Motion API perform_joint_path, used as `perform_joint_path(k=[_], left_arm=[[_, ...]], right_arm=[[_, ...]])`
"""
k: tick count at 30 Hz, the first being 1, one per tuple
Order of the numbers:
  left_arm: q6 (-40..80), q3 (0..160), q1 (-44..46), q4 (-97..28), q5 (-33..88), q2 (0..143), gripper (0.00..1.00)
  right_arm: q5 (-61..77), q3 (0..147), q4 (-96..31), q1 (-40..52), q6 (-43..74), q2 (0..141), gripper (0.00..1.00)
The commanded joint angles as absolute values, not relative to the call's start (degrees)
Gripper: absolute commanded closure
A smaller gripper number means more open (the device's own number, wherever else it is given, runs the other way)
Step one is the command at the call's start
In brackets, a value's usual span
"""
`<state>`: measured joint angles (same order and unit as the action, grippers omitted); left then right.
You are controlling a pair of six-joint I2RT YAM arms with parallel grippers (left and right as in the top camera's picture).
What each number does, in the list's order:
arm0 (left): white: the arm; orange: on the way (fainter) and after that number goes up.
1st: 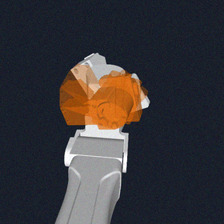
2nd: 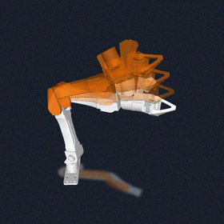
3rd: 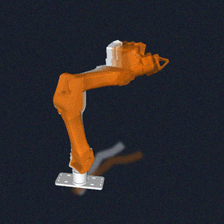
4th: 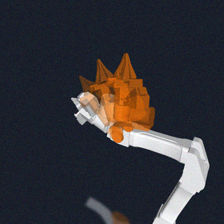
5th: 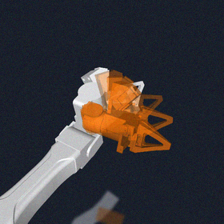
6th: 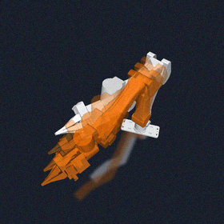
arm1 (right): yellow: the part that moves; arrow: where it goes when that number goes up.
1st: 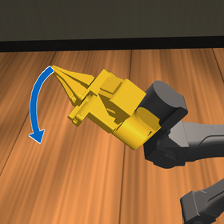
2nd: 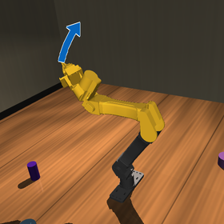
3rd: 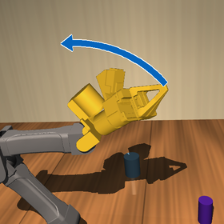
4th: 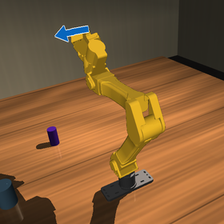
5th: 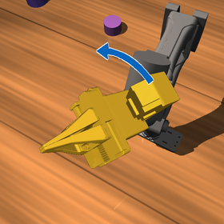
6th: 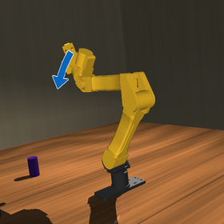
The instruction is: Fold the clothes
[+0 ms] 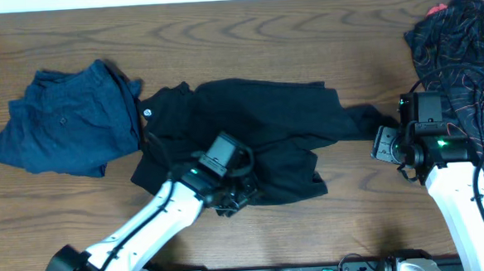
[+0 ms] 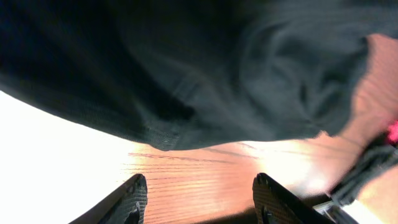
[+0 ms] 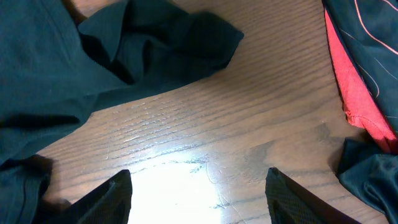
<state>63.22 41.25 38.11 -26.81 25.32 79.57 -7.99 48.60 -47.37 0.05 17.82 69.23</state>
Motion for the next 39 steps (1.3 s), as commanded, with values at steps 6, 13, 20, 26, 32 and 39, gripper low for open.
perform_joint_path(k=[6, 13, 20, 26, 32, 39], left_arm=[[74.46, 40.71, 44.01, -22.11, 16.01, 87.24, 0.44], [75.75, 40.71, 44.07, -18.28, 14.41, 92.88, 0.45], [75.13, 40.71, 44.07, -15.97, 13.04, 94.08, 0.94], [69.93, 40.71, 43.99, -20.05, 14.06, 92.58, 0.94], [59.11, 40.73, 39.40, -34.39, 12.38, 83.59, 0.94], [53.52, 40.73, 28.01, -50.54, -0.43, 68.29, 0.94]], right_arm=[[-8.58, 49.17, -47.66, -0.47, 18.61, 68.90, 0.32], [-8.60, 49.17, -47.79, -0.47, 18.59, 68.90, 0.32], [-8.60, 49.17, -47.79, -0.47, 18.57, 68.90, 0.32], [-8.60, 49.17, -47.77, -0.47, 18.15, 68.90, 0.31], [-8.58, 49.17, -47.64, -0.47, 18.15, 69.04, 0.31], [-6.63, 48.97, -47.37, -0.47, 18.20, 71.70, 0.31]])
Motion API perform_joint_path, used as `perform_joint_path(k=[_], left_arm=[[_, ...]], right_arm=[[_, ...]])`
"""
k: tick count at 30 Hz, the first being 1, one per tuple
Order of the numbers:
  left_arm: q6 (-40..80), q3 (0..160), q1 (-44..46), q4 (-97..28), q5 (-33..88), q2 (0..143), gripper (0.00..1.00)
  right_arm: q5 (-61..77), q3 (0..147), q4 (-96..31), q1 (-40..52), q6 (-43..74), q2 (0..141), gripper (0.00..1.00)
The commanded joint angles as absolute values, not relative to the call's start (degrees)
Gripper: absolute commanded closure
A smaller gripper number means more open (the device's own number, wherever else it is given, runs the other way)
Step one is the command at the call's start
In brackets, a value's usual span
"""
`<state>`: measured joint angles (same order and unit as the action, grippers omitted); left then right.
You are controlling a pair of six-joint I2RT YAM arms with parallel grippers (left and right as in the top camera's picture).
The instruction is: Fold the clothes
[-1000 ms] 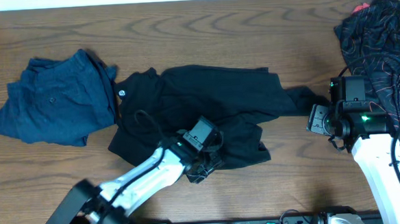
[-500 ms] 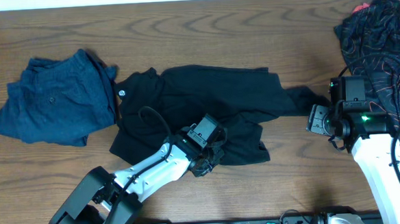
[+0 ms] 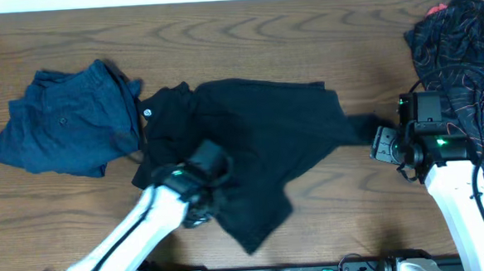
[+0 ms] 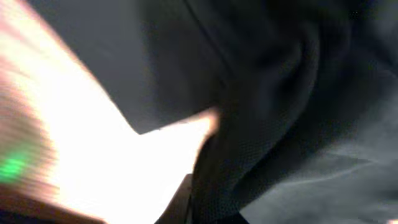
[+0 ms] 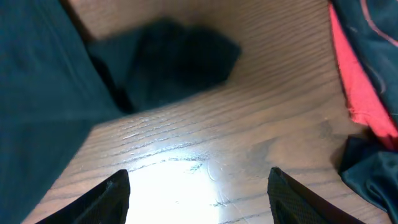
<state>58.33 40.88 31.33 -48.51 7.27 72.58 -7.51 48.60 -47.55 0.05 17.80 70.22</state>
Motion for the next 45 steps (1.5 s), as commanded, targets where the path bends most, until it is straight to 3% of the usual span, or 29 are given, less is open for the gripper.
perform_joint_path(k=[1, 9, 14, 32, 36, 38, 40, 45], left_arm=[[52.86, 40.71, 26.76, -50.87, -0.78, 66.65, 0.94], [52.07, 40.71, 22.98, -51.00, -0.73, 62.15, 0.94], [52.07, 40.71, 22.98, -50.92, -0.73, 62.98, 0.94], [52.07, 40.71, 23.00, -50.94, -0.71, 64.03, 0.94], [52.07, 40.71, 22.98, -50.94, -0.71, 64.03, 0.94], [52.07, 40.71, 23.00, -50.94, -0.71, 64.03, 0.94], [52.07, 40.71, 23.00, -50.96, -0.71, 64.03, 0.94], [52.07, 40.71, 23.00, -50.94, -0.71, 64.03, 0.94]], right_arm=[[-6.11, 48.97, -47.29, -0.47, 18.20, 72.25, 0.31], [-3.77, 48.97, -46.04, -0.47, 18.13, 77.01, 0.31], [11.94, 48.97, -39.55, 0.69, 6.04, 79.13, 0.37], [11.84, 48.97, -16.84, 8.34, 4.23, 99.59, 0.29], [11.86, 48.97, -12.93, 8.34, 4.21, 102.67, 0.47], [11.86, 48.97, -12.12, 8.34, 4.21, 103.35, 0.67], [11.84, 48.97, -11.46, 8.32, 4.21, 103.48, 0.99], [8.49, 50.59, -7.62, 7.94, 6.94, 102.67, 0.99]])
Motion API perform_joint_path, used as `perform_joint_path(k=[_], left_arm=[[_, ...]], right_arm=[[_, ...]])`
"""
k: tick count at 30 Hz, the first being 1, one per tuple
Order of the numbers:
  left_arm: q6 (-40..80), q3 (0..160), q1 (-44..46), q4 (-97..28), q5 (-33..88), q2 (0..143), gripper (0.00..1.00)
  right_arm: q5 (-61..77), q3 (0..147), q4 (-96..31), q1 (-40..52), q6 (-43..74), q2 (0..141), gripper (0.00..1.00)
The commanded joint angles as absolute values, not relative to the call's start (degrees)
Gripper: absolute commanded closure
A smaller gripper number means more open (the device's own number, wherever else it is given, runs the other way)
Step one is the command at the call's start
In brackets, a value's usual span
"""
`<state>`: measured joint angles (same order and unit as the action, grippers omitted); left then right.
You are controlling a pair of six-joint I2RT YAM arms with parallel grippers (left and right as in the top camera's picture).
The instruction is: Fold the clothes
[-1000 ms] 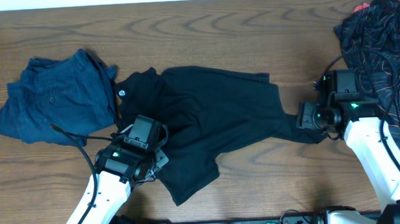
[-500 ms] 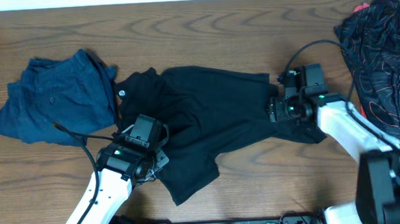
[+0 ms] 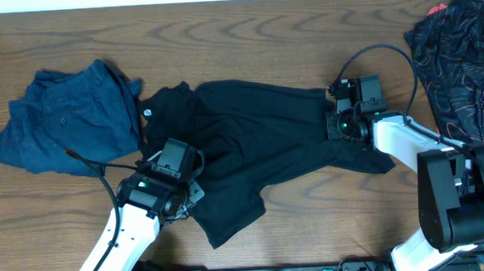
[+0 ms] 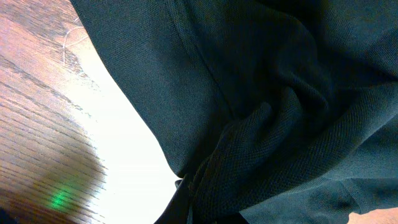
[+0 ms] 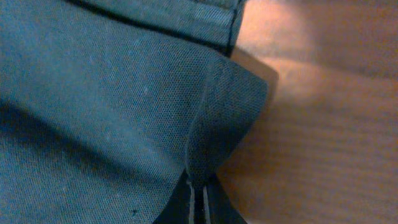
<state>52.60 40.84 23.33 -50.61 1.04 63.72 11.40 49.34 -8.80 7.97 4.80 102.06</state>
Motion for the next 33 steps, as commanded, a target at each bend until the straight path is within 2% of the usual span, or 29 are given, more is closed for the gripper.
perform_joint_path(k=[1, 4, 8, 10, 11, 13, 16, 18, 19, 22, 26, 30, 33], left_arm=[[52.07, 40.71, 23.00, -50.94, -0.71, 64.03, 0.94], [52.07, 40.71, 23.00, -50.94, -0.71, 64.03, 0.94], [52.07, 40.71, 22.98, -50.83, -0.73, 64.03, 0.94], [52.07, 40.71, 23.00, -50.39, -0.73, 64.03, 0.94], [52.07, 40.71, 23.00, -50.04, -0.73, 64.03, 0.94], [52.05, 40.71, 23.00, -48.80, -0.75, 64.03, 0.94], [52.05, 40.71, 23.00, -45.32, -1.19, 64.03, 0.93], [51.99, 40.71, 23.00, -43.09, -2.55, 64.03, 0.94], [51.68, 40.71, 22.98, -42.02, -3.27, 64.03, 0.94], [50.89, 40.71, 22.98, -40.14, -4.32, 64.03, 0.94], [49.69, 40.71, 22.98, -40.14, -5.87, 64.05, 0.94], [49.10, 40.71, 23.00, -40.18, -5.85, 64.10, 0.94], [49.10, 40.71, 23.00, -40.21, -5.85, 64.12, 0.94]], right_arm=[[5.15, 51.59, -6.63, 7.68, 8.97, 102.24, 0.99], [-4.80, 56.29, -4.86, 6.42, 13.65, 101.41, 0.99], [-11.51, 66.30, -4.95, 3.81, 14.35, 101.34, 0.99], [-13.41, 69.89, -4.97, 2.46, 14.35, 101.36, 0.95], [-13.98, 71.24, -5.02, 1.74, 14.35, 101.36, 0.86], [-14.00, 73.14, -5.96, 0.19, 14.35, 101.36, 0.55], [-12.43, 73.89, -11.42, -1.48, 14.28, 101.36, 0.29], [-12.62, 73.87, -18.37, -2.15, 14.06, 101.36, 0.08], [-12.69, 73.87, -22.85, -2.48, 14.11, 101.36, 0.01], [-12.67, 73.56, -34.41, -3.29, 14.76, 101.36, 0.01], [-12.64, 71.24, -42.83, -3.60, 14.74, 101.36, 0.01], [-11.07, 66.76, -43.88, -3.57, 14.33, 101.36, 0.01], [-10.46, 62.85, -41.41, -3.57, 14.39, 101.36, 0.05]])
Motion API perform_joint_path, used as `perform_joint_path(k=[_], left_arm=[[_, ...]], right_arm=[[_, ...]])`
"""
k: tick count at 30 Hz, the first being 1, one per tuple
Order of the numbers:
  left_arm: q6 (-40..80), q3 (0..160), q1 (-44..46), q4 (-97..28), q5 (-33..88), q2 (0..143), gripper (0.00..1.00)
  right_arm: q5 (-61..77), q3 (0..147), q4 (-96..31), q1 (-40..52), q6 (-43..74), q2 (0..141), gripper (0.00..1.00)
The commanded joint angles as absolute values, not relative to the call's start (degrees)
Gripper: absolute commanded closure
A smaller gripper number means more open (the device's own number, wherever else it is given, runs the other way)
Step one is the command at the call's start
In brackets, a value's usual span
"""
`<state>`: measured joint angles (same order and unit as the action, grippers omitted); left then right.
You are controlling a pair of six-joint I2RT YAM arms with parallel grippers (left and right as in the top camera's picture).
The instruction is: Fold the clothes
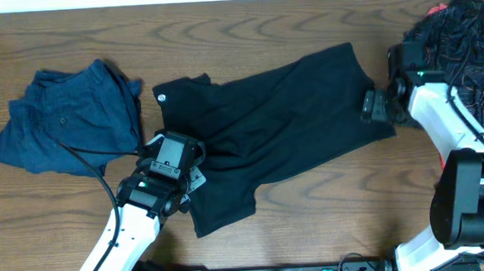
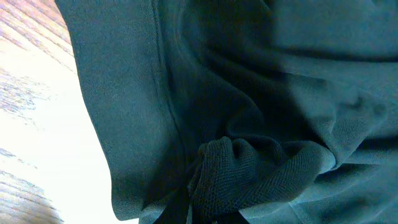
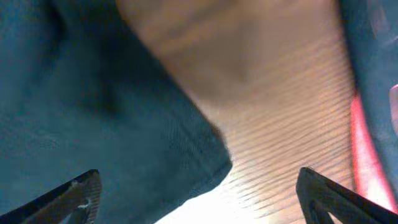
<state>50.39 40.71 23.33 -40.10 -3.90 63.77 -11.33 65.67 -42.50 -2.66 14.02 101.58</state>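
A black polo shirt (image 1: 266,126) lies spread across the middle of the table, running from lower left up to the right. My left gripper (image 1: 190,167) is shut on a bunched fold of the shirt (image 2: 249,168) near its lower left part. My right gripper (image 1: 379,112) stands open just past the shirt's right edge, and in the right wrist view (image 3: 205,199) the shirt's edge (image 3: 186,162) lies between its spread fingers, over bare wood.
Crumpled blue shorts (image 1: 59,120) lie at the far left. A dark patterned garment with red lining (image 1: 461,33) is heaped at the right edge, close to my right arm. Bare wood (image 1: 337,205) shows in front of the shirt.
My right gripper has let go of the shirt's right edge and now stands open further right. The shirt lies wider and flatter, its right side higher up. My left gripper still holds its fold.
First both grippers were open, the left at the crumpled shirt's front edge, the right beside its right sleeve. Then the left was shut on cloth further left. Later both held the shirt. Now it lies spread out, the right gripper released.
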Motion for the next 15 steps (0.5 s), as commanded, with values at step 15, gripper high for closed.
perform_joint_path(k=[15], left_arm=[[49.08, 40.71, 23.00, -40.69, -5.85, 64.36, 0.93]], right_arm=[[-5.74, 53.32, -31.83, -3.57, 17.37, 101.36, 0.30]])
